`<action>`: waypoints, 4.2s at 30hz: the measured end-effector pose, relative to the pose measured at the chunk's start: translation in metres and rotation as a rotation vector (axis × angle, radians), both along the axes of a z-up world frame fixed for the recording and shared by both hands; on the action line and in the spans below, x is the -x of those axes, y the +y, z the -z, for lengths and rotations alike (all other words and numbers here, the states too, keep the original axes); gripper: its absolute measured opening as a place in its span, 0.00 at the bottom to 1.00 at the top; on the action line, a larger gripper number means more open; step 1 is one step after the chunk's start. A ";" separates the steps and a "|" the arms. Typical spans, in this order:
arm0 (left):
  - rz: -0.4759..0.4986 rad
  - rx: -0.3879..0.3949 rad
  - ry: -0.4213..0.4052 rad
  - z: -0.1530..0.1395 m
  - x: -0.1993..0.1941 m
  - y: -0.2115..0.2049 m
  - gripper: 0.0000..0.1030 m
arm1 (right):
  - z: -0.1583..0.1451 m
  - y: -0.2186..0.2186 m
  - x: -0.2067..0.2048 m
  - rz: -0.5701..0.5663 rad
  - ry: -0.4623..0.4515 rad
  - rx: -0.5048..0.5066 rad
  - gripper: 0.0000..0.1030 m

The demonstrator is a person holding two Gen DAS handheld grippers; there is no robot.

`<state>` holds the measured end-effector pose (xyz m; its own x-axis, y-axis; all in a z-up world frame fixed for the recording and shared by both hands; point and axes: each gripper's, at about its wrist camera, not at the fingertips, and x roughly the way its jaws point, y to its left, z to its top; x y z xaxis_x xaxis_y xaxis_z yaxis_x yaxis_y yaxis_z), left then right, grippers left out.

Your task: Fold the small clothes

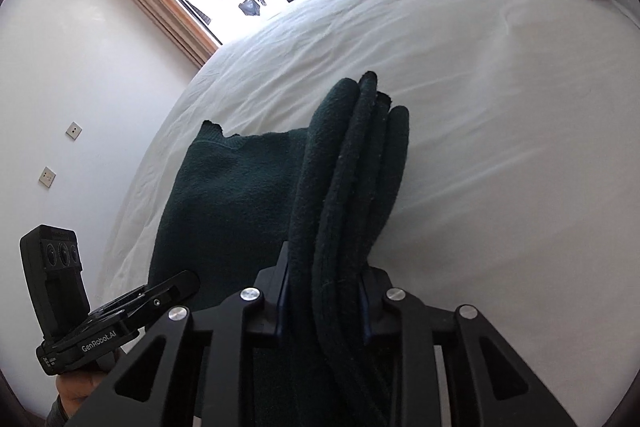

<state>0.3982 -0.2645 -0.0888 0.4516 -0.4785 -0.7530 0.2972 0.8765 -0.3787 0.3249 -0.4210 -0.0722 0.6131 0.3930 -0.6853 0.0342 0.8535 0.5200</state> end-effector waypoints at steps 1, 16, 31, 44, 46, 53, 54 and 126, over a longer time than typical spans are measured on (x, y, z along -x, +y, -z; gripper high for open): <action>-0.008 0.008 -0.008 -0.007 0.000 0.006 0.37 | -0.007 0.004 -0.001 -0.007 -0.014 -0.011 0.27; -0.085 -0.047 -0.008 0.016 -0.030 0.062 0.52 | 0.066 0.017 -0.040 0.029 0.103 -0.170 0.48; -0.111 -0.266 -0.362 -0.049 0.107 0.083 0.71 | -0.020 -0.001 0.118 0.195 -0.148 0.076 0.75; -0.346 -0.349 -0.863 -0.201 0.356 0.104 1.00 | -0.176 0.093 0.313 0.298 -0.613 0.428 1.00; -0.357 -0.351 -0.897 -0.217 0.383 0.110 1.00 | -0.193 0.104 0.333 0.278 -0.659 0.467 1.00; -0.368 -0.454 -0.822 -0.228 0.449 0.118 1.00 | -0.208 0.125 0.361 0.234 -0.583 0.504 1.00; -0.358 -0.477 -0.820 -0.224 0.454 0.115 1.00 | -0.206 0.126 0.364 0.235 -0.575 0.498 1.00; -0.339 -0.385 -0.208 -0.053 0.368 0.132 1.00 | -0.078 0.162 0.356 0.134 -0.100 0.418 1.00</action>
